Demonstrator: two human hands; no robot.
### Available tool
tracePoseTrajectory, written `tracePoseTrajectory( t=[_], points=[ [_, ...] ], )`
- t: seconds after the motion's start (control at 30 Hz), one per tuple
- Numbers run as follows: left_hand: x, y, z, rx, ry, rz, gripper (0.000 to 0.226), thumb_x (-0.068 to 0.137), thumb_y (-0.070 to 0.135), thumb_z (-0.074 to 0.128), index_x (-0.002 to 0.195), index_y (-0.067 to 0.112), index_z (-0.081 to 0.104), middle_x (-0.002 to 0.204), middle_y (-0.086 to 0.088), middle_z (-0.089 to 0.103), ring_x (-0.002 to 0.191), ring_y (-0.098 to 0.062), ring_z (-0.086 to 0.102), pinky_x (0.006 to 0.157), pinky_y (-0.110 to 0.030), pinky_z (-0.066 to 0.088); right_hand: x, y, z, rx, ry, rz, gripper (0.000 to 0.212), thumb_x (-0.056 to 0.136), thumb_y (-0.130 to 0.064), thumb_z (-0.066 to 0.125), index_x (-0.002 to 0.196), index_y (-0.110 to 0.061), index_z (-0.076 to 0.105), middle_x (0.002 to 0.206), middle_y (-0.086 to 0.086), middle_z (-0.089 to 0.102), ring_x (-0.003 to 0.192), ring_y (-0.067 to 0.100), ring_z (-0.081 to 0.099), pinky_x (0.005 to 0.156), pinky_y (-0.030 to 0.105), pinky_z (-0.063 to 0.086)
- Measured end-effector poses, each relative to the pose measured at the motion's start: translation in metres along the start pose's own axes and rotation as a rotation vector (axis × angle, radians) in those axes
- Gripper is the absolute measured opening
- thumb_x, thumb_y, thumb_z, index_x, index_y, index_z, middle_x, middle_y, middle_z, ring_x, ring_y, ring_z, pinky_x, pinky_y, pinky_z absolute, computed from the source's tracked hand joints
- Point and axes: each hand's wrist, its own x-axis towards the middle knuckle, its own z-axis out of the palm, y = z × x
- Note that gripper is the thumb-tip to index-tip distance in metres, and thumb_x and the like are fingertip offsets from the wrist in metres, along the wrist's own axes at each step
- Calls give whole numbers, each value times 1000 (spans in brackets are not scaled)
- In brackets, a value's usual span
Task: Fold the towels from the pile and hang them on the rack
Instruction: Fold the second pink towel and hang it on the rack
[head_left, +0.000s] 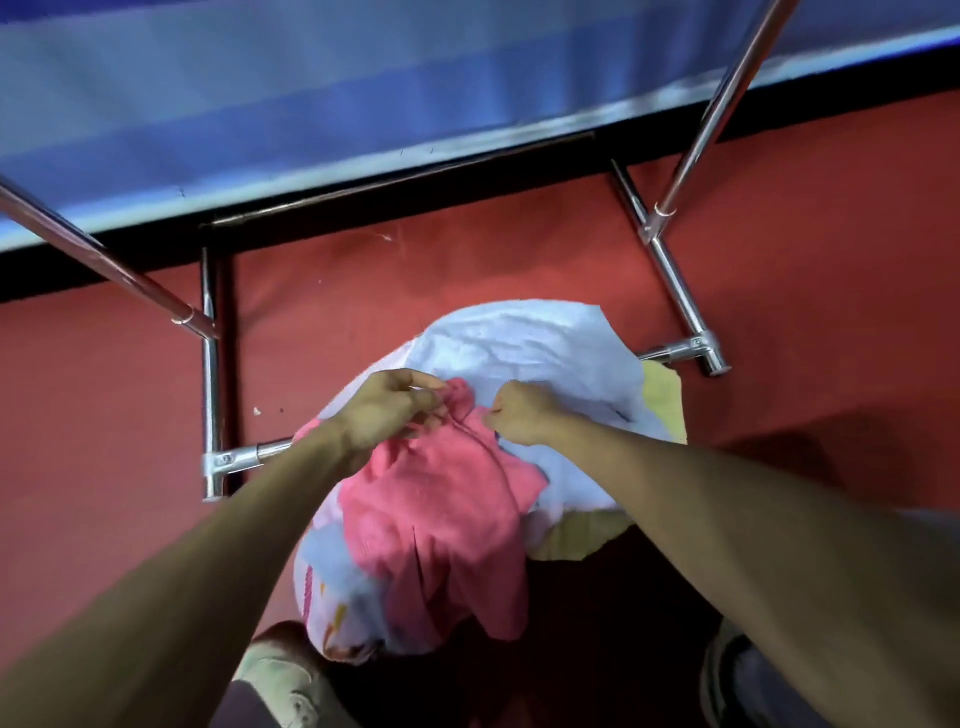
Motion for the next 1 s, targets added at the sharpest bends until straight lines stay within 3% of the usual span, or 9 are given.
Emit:
tracePoseTrajectory(
  t=[0.13, 0.23, 0.33, 0.47, 0.6, 0.7, 0.83, 0.9, 1.0],
  points=[
    [1, -9, -2, -17, -10, 0, 20, 92, -2, 54, 109, 1, 62, 74, -9, 66, 58, -13, 57, 53, -18, 46, 11, -4, 20, 85, 120, 113, 52, 90, -49, 51, 113, -4, 62, 114, 18, 65, 108, 34, 59, 80, 34, 45],
    [-3, -5, -6, 30, -16, 6, 22, 91, -2, 55, 111, -2, 62, 71, -6, 64, 51, -7, 58, 53, -17, 48, 8, -14, 16, 229, 101, 147, 52, 82, -55, 61, 96, -5, 68, 89, 10, 67, 86, 27, 63, 68, 31, 46],
    [-12, 10, -11, 91, -5, 28, 21, 91, 0, 55, 111, 0, 62, 75, -5, 62, 50, -3, 58, 50, -14, 48, -4, -25, 5, 317, 43, 50, 31, 78, -37, 65, 80, -6, 66, 71, 8, 63, 73, 25, 60, 62, 32, 47],
    [-39, 43, -14, 47, 23, 113, 18, 91, 1, 54, 106, 9, 62, 85, -7, 64, 73, -17, 62, 65, -28, 54, -29, -33, -29, 380, 64, -38, 5, 72, -12, 69, 75, -9, 68, 77, 9, 66, 72, 21, 60, 72, 32, 53],
    [-82, 82, -17, 67, 63, 245, 19, 91, -3, 51, 97, 13, 60, 79, -8, 64, 69, -18, 61, 72, -31, 50, -73, -46, -75, 402, 252, -168, 21, 70, -5, 69, 65, -24, 62, 66, -3, 60, 67, 15, 56, 67, 26, 48],
    [-119, 109, -19, 150, 100, 333, 22, 91, -3, 49, 92, 17, 57, 78, -5, 63, 66, -15, 60, 61, -21, 48, -114, -67, -113, 392, 328, -325, 24, 68, -3, 69, 60, -25, 61, 58, -11, 59, 63, 11, 55, 68, 26, 47],
    [-172, 136, -13, 148, 157, 421, 24, 92, -2, 46, 90, 17, 60, 77, -3, 63, 69, -16, 61, 67, -27, 47, -179, -93, -157, 390, 438, -522, 19, 70, -4, 67, 66, -23, 64, 56, -11, 59, 52, 0, 51, 58, 17, 42],
    [-196, 145, -7, 58, 216, 479, 27, 91, -4, 44, 88, 17, 62, 73, -2, 63, 68, -14, 59, 69, -28, 46, -209, -103, -175, 414, 473, -593, 19, 74, -4, 64, 69, -22, 63, 55, -9, 57, 47, -1, 48, 57, 18, 41],
    [-219, 153, 2, -66, 307, 574, 28, 90, -5, 46, 87, 17, 62, 77, -1, 63, 70, -13, 57, 67, -24, 44, -247, -113, -203, 484, 552, -667, 18, 73, -7, 61, 68, -24, 62, 58, -6, 60, 59, 7, 54, 66, 28, 49]
  ],
)
